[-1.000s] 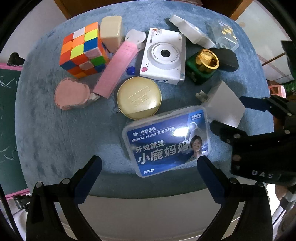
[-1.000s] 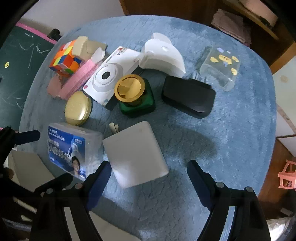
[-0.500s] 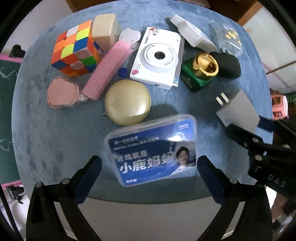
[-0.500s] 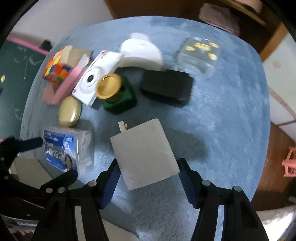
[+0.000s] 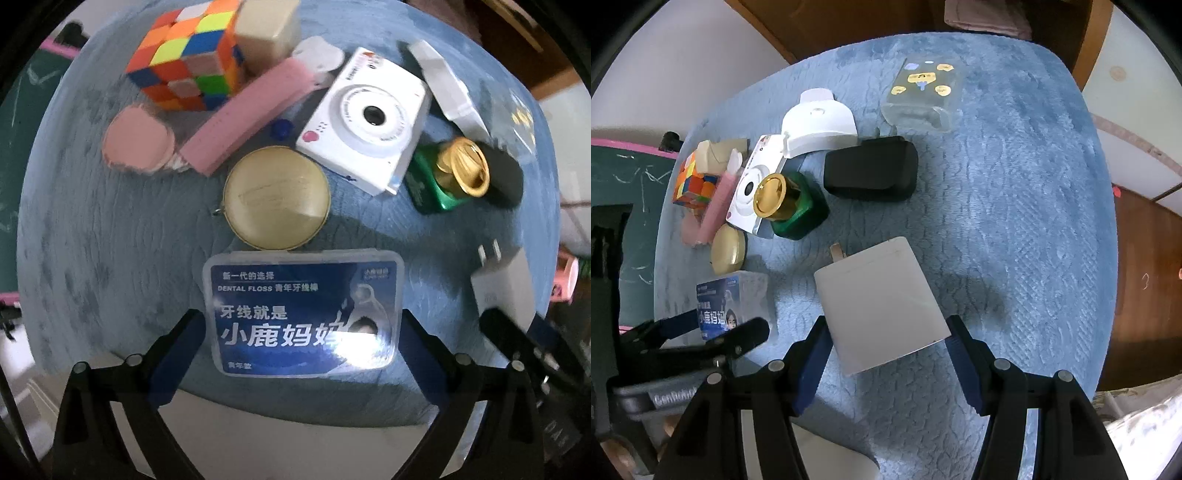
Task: Organize rigid objects
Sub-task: 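Grasp the blue dental floss box with the left tool while the right tool grasps the white charger, then lift the floss box with the left tool while the right tool carries the charger over the tray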
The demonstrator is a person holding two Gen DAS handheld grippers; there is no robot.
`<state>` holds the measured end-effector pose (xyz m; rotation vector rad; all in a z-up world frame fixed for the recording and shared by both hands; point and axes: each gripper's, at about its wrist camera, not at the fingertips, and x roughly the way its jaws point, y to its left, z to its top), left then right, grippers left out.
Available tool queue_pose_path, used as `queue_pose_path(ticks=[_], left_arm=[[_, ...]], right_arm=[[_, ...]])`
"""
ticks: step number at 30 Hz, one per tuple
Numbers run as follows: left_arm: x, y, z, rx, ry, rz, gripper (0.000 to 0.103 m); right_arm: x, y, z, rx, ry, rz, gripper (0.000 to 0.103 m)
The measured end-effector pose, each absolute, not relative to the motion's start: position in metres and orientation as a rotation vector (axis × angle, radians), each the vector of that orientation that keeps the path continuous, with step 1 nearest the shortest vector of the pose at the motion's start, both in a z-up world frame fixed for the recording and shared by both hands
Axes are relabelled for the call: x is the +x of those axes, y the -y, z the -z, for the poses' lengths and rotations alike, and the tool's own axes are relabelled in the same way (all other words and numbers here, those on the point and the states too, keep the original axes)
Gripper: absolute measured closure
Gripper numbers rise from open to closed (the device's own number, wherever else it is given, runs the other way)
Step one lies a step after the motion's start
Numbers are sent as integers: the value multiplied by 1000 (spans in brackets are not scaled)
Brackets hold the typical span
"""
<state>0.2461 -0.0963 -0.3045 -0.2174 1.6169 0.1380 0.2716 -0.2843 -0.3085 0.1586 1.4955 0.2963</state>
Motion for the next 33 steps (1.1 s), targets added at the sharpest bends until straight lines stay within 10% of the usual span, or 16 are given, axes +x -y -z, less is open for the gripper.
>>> queue_pose_path(ticks=[33], left_arm=[[126, 67, 111, 31, -1223, 154, 10]], right_arm=[[166, 277, 160, 278, -1268, -272, 45]])
